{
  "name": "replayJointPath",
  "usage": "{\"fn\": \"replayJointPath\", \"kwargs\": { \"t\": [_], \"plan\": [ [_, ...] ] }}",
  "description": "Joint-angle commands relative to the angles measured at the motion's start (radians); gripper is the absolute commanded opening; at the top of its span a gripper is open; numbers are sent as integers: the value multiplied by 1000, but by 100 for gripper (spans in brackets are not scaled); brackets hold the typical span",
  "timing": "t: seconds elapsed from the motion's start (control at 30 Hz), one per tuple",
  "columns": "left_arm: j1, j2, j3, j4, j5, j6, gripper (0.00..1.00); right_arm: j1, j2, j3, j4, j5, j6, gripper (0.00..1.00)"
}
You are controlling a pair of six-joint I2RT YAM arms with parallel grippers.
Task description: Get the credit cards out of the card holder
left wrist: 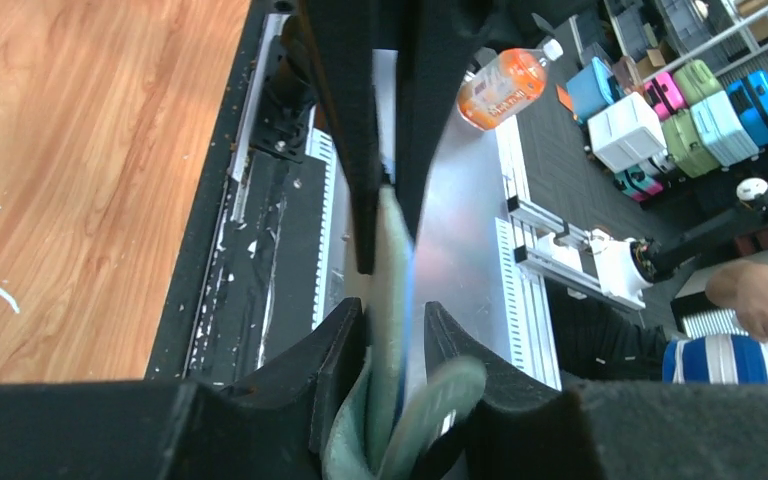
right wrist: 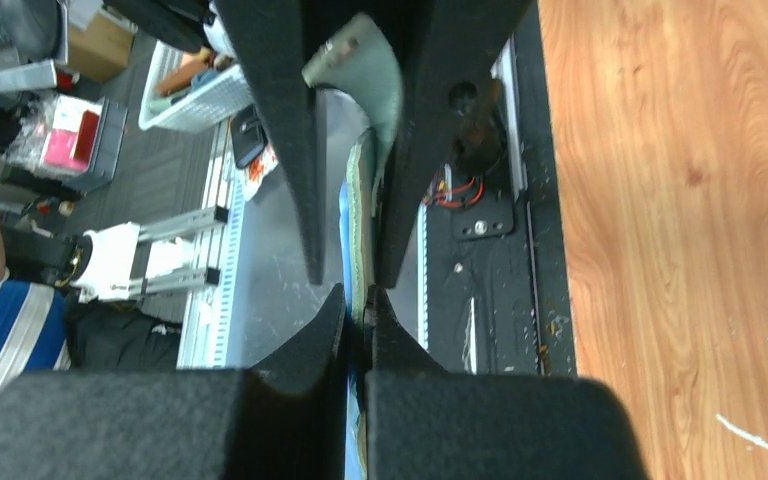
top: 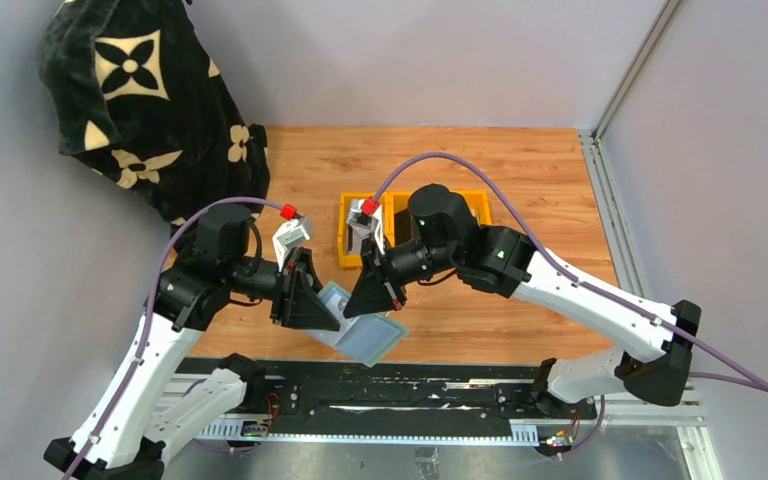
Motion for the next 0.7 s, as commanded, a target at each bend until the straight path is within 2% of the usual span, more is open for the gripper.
{"fn": "replayJointPath", "kwargs": {
  "t": [0.0, 0.13, 0.17, 0.23, 0.33, 0.4, 0.43, 0.5, 0.53, 0.6, 0.67],
  "plan": [
    [-2, -41, -24, -16, 107, 33, 34, 5, 33, 72, -194, -57, -100, 0],
    [-2, -59, -30, -16, 95, 38, 29, 4, 55, 111, -223, -74, -114, 0],
    [-2, -61, -30, -16, 93, 44, 26, 4, 59, 118, -227, -74, -114, 0],
    [-2, -66, -30, -16, 79, 48, 12, 4, 64, 129, -227, -78, -113, 0],
    [-2, -68, -32, -17, 74, 50, 2, 4, 67, 143, -212, -98, -111, 0],
    [-1, -67, -30, -18, 81, 50, 0, 4, 68, 147, -205, -114, -111, 0],
    [-2, -66, -28, -17, 84, 50, 0, 4, 67, 149, -205, -116, -116, 4],
    [-2, -62, -20, -19, 73, 48, 0, -1, 56, 154, -209, -81, -122, 28],
    [-2, -56, -18, -19, 60, 46, 0, -11, 42, 158, -211, -64, -121, 35],
    [-1, -44, -18, -21, 31, 40, 0, -44, -8, 148, -188, 22, -107, 45],
    [0, -31, -16, -18, -10, 35, 0, -80, -77, 117, -131, 116, -67, 50]
  ]
}}
